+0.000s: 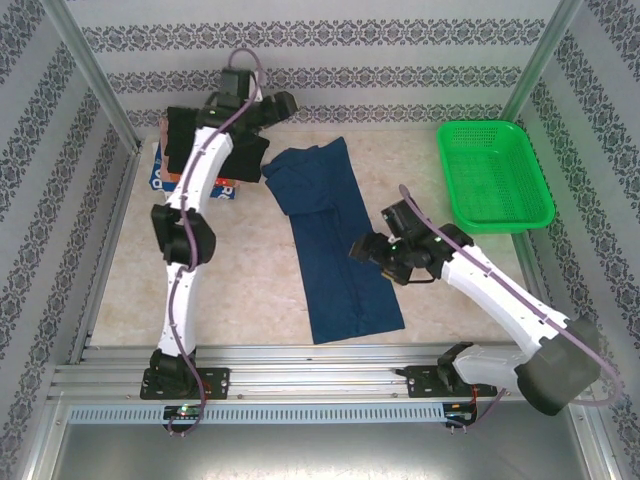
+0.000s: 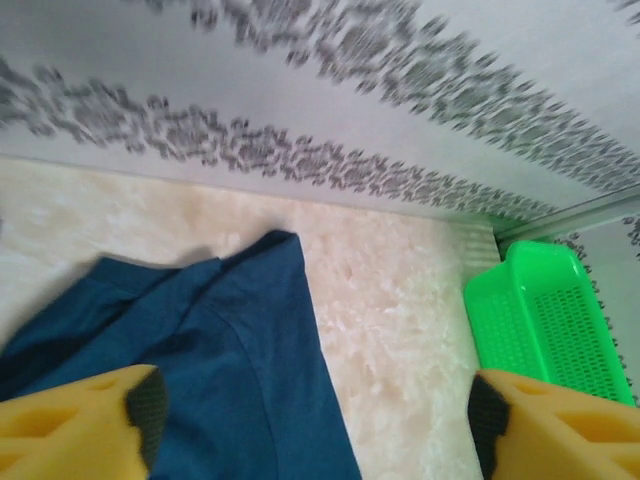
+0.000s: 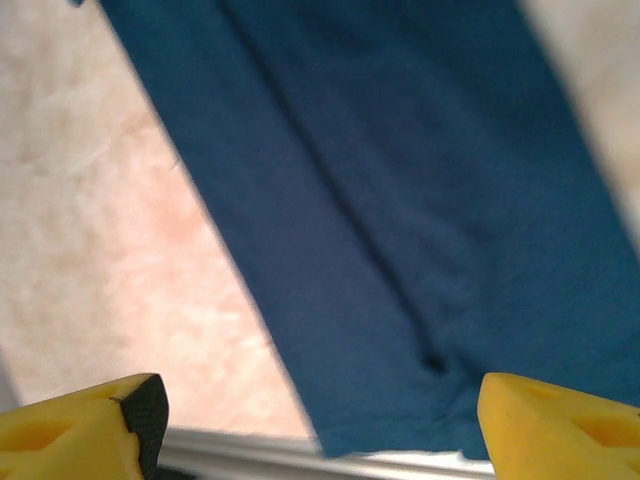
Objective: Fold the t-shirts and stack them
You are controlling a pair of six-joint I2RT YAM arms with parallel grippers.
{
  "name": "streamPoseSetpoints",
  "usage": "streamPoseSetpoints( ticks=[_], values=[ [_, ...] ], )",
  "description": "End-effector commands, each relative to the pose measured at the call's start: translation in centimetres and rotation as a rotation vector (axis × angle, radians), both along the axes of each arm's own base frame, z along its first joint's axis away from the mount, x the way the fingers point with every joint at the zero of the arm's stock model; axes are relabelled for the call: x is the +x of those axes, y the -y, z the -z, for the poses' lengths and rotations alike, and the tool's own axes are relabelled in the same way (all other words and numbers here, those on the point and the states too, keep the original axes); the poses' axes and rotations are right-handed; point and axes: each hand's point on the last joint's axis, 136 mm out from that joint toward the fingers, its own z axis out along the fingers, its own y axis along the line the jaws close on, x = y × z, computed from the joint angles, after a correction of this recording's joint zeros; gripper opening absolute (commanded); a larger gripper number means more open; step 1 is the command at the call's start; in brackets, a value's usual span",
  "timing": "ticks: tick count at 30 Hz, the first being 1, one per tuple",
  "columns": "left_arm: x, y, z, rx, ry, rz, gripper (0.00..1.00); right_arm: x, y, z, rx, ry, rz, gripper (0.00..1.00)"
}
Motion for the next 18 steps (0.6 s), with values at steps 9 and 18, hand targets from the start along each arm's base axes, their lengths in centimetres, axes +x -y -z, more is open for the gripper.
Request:
streamPoseSetpoints(
  ticks=[9, 18],
  values=[
    [-6.6, 4.4, 17.9, 0.332, -0.364, -0.024, 0.36, 3.3, 0.7, 5.8, -0.073, 0.037, -0.285, 0.6],
    [-6.3, 5.8, 23.9, 0.426, -0.424, -0.084, 0.33, 0.3, 0.3, 10.4, -0.025, -0.085, -0.286, 0.49]
  ],
)
